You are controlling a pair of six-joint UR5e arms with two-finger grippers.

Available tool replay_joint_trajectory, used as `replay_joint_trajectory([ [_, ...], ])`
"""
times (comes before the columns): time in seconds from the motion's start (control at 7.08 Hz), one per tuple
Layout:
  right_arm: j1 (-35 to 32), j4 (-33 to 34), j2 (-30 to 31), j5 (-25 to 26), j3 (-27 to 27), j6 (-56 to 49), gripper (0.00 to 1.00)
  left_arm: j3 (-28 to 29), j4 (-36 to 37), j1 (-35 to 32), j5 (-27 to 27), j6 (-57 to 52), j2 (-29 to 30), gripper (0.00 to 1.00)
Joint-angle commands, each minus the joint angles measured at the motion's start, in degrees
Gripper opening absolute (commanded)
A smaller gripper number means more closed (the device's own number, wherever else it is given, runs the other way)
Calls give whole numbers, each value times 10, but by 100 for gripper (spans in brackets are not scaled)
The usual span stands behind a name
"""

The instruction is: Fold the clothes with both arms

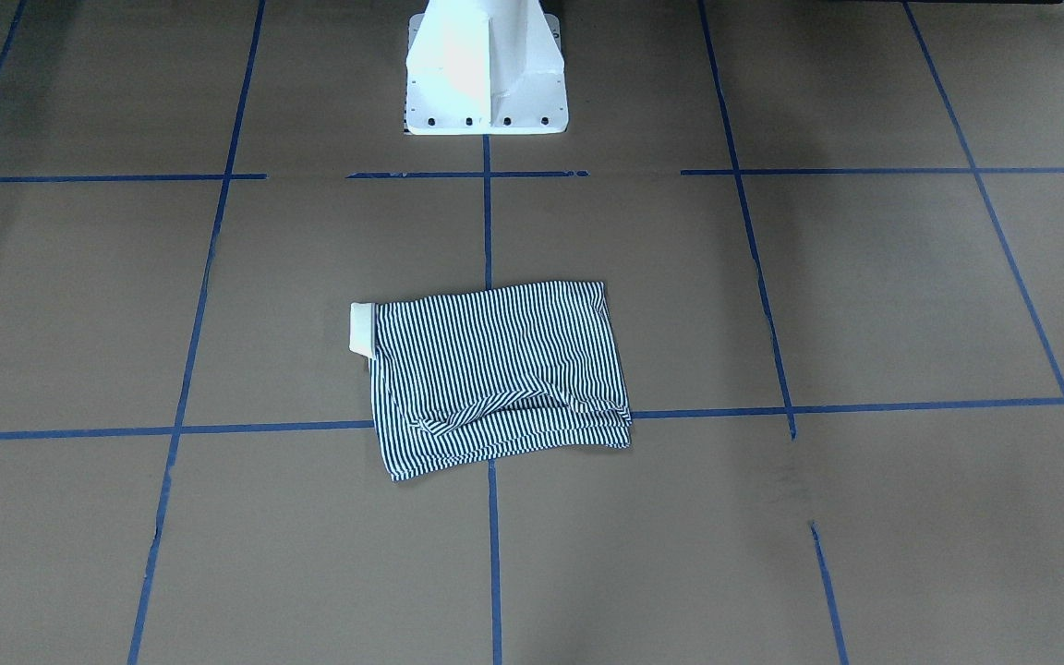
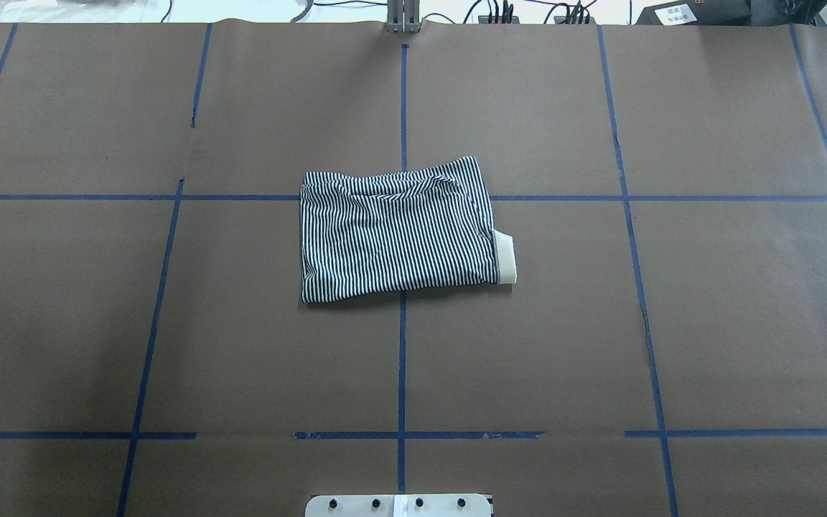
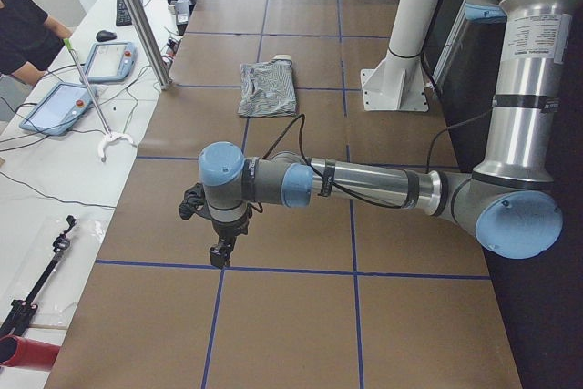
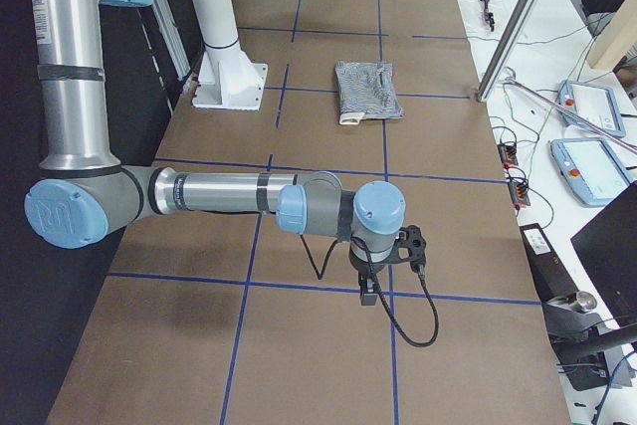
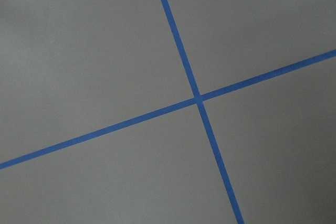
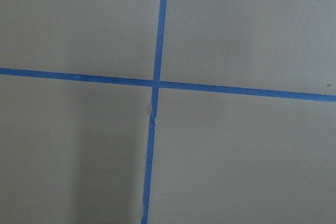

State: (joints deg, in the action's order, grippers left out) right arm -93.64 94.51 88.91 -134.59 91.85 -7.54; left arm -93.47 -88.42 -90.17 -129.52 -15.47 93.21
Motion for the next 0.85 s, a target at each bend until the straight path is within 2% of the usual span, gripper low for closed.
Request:
replay_joint_trajectory([
  [0.0,25,-10,0,0,0,28,100,4,-4,1,-1,51,0,100],
  [0.28,35,-47,1,-1,-3,77,100,5,-6,1,-2,62,0,100],
  [0.71,43,-49,1,-4,-1,113,100,9,-6,1,-2,64,0,100],
])
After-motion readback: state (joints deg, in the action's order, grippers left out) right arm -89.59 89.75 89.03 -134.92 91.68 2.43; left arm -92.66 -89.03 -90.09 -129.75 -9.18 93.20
